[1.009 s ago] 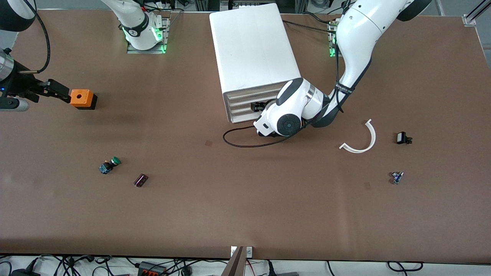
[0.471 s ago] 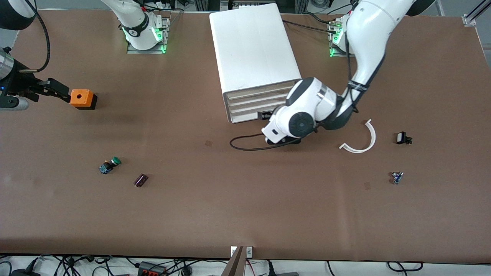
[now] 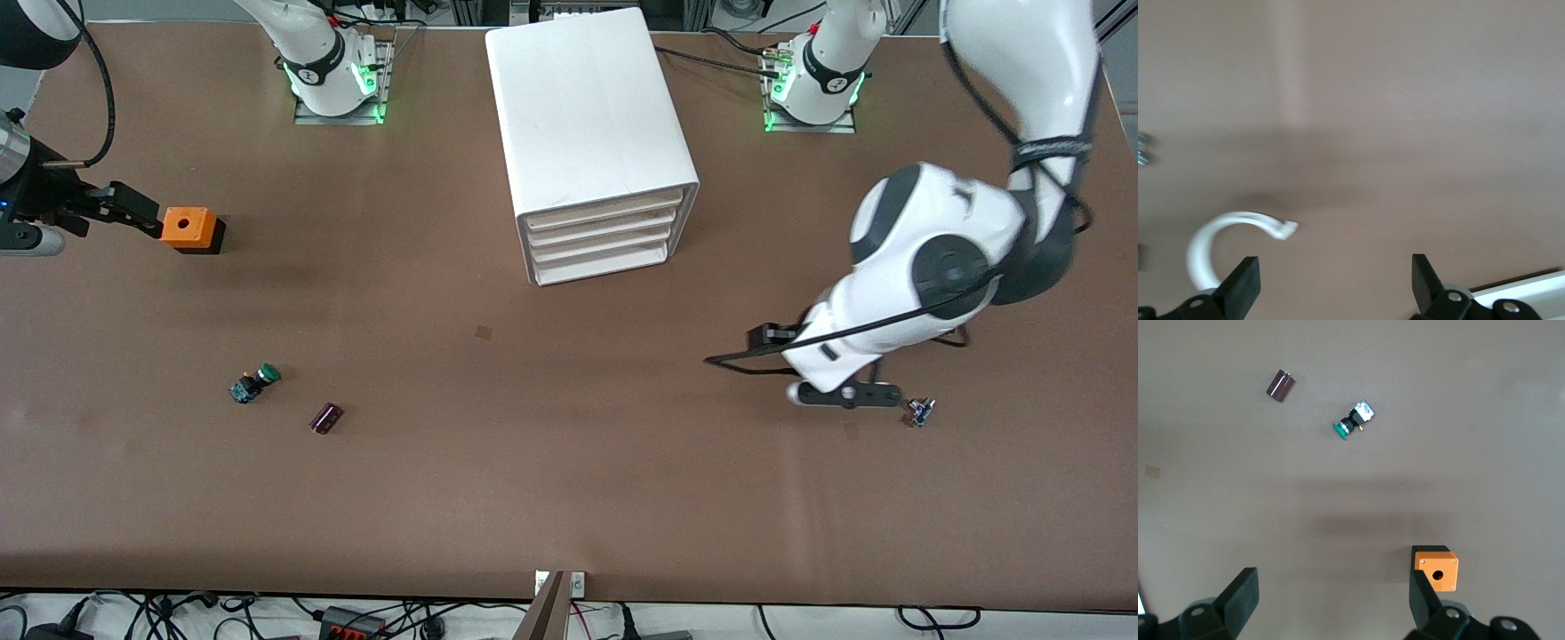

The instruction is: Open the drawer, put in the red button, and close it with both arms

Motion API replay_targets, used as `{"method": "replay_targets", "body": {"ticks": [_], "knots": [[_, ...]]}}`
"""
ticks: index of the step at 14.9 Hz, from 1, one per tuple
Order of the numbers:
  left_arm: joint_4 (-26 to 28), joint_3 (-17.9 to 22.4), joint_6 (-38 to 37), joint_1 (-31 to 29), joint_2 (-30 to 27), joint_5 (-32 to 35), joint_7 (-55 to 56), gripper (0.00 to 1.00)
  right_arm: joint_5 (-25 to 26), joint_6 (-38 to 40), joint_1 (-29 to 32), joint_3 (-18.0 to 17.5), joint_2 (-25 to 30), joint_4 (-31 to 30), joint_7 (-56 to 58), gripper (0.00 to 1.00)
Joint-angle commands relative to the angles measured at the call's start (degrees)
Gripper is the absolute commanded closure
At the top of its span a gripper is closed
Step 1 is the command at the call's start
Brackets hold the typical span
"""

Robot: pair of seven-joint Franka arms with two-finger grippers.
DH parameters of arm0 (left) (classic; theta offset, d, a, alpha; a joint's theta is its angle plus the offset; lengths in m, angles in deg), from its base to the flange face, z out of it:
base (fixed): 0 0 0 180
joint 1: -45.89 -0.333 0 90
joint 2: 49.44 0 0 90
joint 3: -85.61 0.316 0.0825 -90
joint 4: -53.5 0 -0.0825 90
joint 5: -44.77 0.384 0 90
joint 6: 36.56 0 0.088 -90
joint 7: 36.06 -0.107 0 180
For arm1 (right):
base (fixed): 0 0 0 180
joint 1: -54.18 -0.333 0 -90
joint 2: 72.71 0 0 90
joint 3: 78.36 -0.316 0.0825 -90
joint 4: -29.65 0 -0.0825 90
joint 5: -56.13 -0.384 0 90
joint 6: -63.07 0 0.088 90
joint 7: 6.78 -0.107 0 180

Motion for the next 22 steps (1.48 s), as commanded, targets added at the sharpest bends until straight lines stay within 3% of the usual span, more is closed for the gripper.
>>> {"method": "replay_targets", "body": {"ticks": [1, 4, 6, 8, 9, 14, 22], "knots": [[0.73, 0.06, -4.09, -3.07, -3.72, 1.88, -12.71, 0.0, 0.35, -0.15, 0.28, -0.25, 0.23, 0.44, 0.3, 0.0], [2.39, 5.41, -5.93, -3.87, -11.09, -1.62, -17.06, 0.0, 0.44, -0.15, 0.28, -0.25, 0.23, 0.53, 0.38, 0.0], [9.13, 11.98, -7.0, -1.95, -18.54, -6.46, -17.23, 0.0, 0.35, -0.15, 0.37, -0.16, 0.23, 0.53, 0.3, 0.0], [15.03, 19.53, -7.61, 3.49, -24.62, -7.0, -17.67, 0.0, 0.35, -0.15, 0.28, -0.16, 0.23, 0.53, 0.21, 0.0], [16.71, 20.71, -7.18, 4.21, -26.3, -6.66, -17.93, 0.0, 0.35, -0.15, 0.28, -0.16, 0.23, 0.53, 0.21, 0.0], [18.48, 21.24, -5.06, 7.82, -31.23, -6.56, -17.93, 0.0, 0.44, -0.15, 0.2, -0.42, 0.23, 0.53, 0.47, 0.0], [17.61, 21.77, -7.96, 4.22, -32.12, -7.27, -17.94, 0.0, 0.44, -0.15, 0.2, -0.42, 0.15, 0.53, 0.39, 0.0]]}}
